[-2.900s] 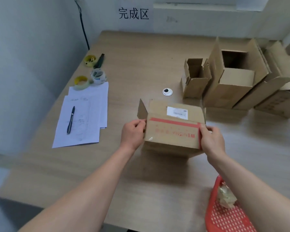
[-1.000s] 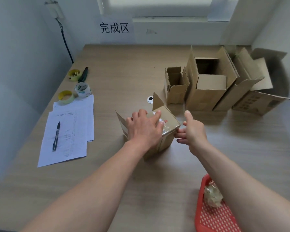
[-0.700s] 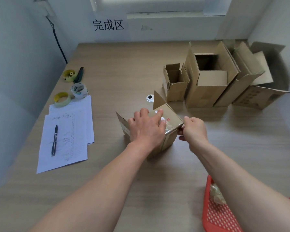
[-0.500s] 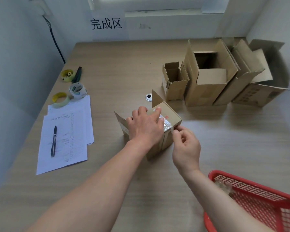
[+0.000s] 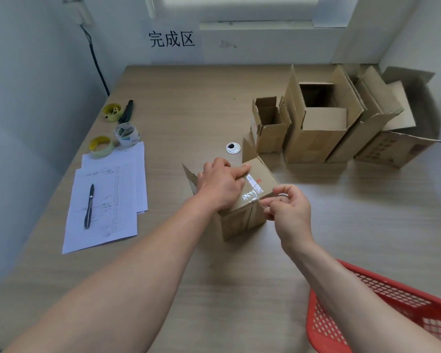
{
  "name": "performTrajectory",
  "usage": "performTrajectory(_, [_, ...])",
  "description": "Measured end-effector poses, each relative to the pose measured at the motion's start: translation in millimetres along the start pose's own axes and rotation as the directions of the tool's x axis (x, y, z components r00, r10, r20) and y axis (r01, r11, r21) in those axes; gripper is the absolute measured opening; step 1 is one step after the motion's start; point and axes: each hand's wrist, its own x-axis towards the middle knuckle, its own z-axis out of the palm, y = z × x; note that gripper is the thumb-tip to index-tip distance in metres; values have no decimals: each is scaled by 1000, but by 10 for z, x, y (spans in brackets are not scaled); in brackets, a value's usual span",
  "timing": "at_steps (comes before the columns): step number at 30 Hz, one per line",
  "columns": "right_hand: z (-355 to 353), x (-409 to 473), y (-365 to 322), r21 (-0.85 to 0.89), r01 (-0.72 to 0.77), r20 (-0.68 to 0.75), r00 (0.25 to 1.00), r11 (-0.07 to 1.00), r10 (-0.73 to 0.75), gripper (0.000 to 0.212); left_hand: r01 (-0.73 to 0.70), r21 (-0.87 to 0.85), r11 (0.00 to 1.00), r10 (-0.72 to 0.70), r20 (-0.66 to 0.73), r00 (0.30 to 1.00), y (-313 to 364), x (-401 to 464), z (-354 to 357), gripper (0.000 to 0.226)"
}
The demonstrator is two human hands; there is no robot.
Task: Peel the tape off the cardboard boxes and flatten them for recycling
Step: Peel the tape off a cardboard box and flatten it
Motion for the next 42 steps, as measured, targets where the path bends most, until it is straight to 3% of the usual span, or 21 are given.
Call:
performTrajectory(3, [-7, -14, -17, -34, -10, -36, 999, 999, 8, 24, -5, -14, 1000, 5, 10, 1000, 65, -22, 10, 38])
performTrajectory(6, [-7, -44, -21, -208, 95, -3, 995, 974, -98, 11, 10, -29, 1000, -10, -3, 1000, 64, -40, 18, 37])
performTrajectory(8, [-1, -64, -12, -414, 223, 55, 974, 882, -220, 11, 24, -41, 999, -25, -13, 1000, 59, -62, 29, 37])
performTrajectory(10, [5, -95, 1, -613, 350, 130, 929, 708, -346, 12, 39, -44, 998, -40, -21, 999, 72, -92, 48, 37])
performTrajectory(13, [1, -118, 41, -748, 438, 212, 870, 500, -445, 9, 62, -49, 997, -64, -39, 997, 96, -138, 70, 37])
performTrajectory(19, [46, -181, -11, -853, 361, 200, 893, 376, -404, 17, 87, -21, 996, -88, -42, 995, 138, -190, 91, 38])
performTrajectory(21, [52, -196, -9, -838, 331, 166, 912, 434, -374, 16, 85, -20, 996, -86, -47, 995, 144, -199, 88, 38])
performTrajectory(25, [-10, -221, 38, -692, 278, 114, 953, 666, -280, 11, 89, -29, 996, -90, -49, 995, 147, -201, 95, 37])
performTrajectory(31, [-74, -345, 77, -462, 214, -11, 969, 861, -247, 22, 83, -48, 995, -86, -56, 995, 153, -211, 114, 36])
performTrajectory(36, [21, -363, 102, -418, 145, -96, 975, 897, -202, 27, 92, -51, 995, -94, -42, 995, 130, -200, 101, 37])
performTrajectory(42, [72, -372, 100, -475, 124, -90, 978, 871, -188, 26, 84, -48, 995, -85, -25, 996, 113, -156, 93, 36])
